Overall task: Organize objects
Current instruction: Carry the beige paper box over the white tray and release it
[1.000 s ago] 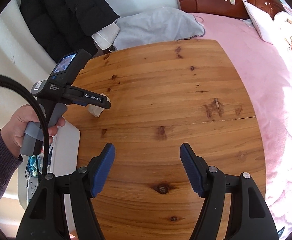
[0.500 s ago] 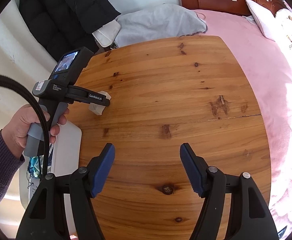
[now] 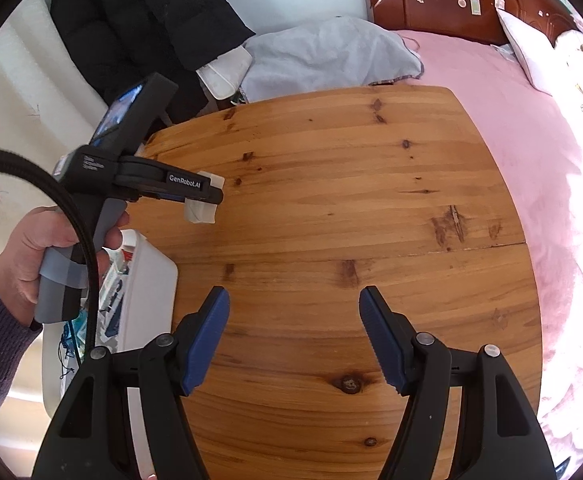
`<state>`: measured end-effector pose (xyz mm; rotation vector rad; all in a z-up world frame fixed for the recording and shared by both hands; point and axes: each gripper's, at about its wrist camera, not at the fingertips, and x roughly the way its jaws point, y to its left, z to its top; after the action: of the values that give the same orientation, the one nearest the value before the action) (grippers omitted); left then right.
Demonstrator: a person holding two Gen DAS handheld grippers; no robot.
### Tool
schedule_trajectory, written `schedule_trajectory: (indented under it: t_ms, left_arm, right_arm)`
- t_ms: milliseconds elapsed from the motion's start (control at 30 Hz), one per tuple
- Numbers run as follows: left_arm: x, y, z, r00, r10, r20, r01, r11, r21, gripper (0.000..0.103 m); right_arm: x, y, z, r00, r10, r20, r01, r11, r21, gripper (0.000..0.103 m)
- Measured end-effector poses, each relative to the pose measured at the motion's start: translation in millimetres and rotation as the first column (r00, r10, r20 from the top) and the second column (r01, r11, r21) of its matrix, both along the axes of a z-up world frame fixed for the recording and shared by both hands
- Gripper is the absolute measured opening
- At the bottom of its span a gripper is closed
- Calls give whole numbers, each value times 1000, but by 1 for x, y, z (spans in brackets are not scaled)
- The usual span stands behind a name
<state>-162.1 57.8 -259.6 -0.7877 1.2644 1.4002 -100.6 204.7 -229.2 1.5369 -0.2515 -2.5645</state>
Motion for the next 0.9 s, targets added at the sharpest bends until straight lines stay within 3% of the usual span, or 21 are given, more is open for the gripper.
schedule_trajectory:
  t_ms: [233,667,900]
  left_arm:
    - [9,-18,65,998,-40,54,35,995,91,44]
    - [1,-148,192,989,-137,64,112,948,298,45]
    - [-31,-205,217,998,-60,4,54,925,376,45]
  right_arm:
    - [6,-20,22,999,28,-39,-28,1000,4,71]
    - [28,-79,72,983,103,-153,-103,995,10,71]
    - [44,-112,87,971,148,-188,-147,989,18,71]
